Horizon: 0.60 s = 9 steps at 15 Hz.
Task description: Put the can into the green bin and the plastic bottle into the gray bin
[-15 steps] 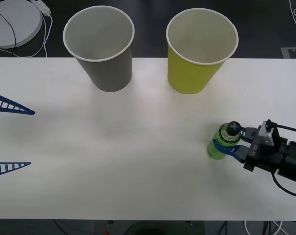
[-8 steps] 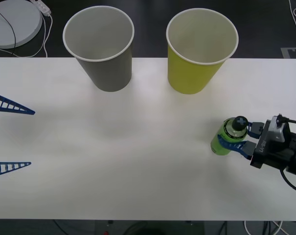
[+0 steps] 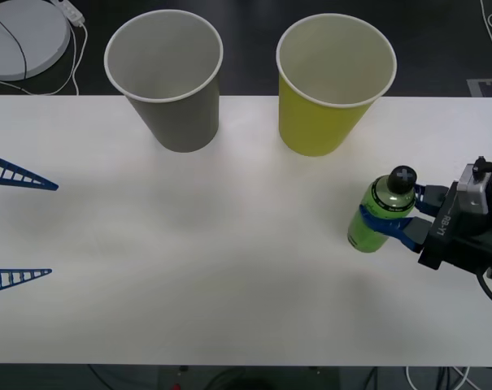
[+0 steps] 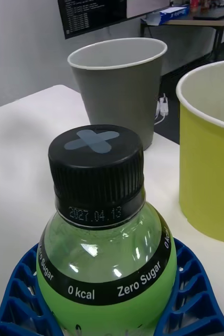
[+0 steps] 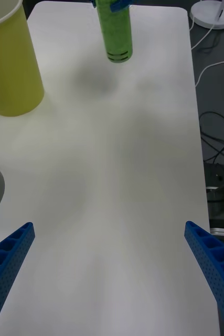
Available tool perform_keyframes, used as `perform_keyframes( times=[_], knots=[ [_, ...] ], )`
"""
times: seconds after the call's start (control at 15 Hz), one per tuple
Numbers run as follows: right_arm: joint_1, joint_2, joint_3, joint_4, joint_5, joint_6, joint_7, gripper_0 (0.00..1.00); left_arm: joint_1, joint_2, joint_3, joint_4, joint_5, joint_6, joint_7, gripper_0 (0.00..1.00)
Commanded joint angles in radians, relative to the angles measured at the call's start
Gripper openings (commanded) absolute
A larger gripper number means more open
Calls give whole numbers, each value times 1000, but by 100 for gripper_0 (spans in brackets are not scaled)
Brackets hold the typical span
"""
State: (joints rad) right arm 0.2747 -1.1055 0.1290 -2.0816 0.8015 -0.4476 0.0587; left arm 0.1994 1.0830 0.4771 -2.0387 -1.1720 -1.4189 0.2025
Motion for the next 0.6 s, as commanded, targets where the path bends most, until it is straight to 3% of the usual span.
perform_keyframes(
  times=[0.07, 0.27, 0.6],
  knots=[
    [21, -51, 0, -121, 68, 113, -145, 0, 0, 0, 0, 0, 0, 0, 0, 100],
    [20, -99, 0, -198, 127, 156, -303, 0, 0, 0, 0, 0, 0, 0, 0, 100],
    [-17, -165, -2, -264, 163, 162, -439, 0, 0, 0, 0, 0, 0, 0, 0, 100]
  ],
)
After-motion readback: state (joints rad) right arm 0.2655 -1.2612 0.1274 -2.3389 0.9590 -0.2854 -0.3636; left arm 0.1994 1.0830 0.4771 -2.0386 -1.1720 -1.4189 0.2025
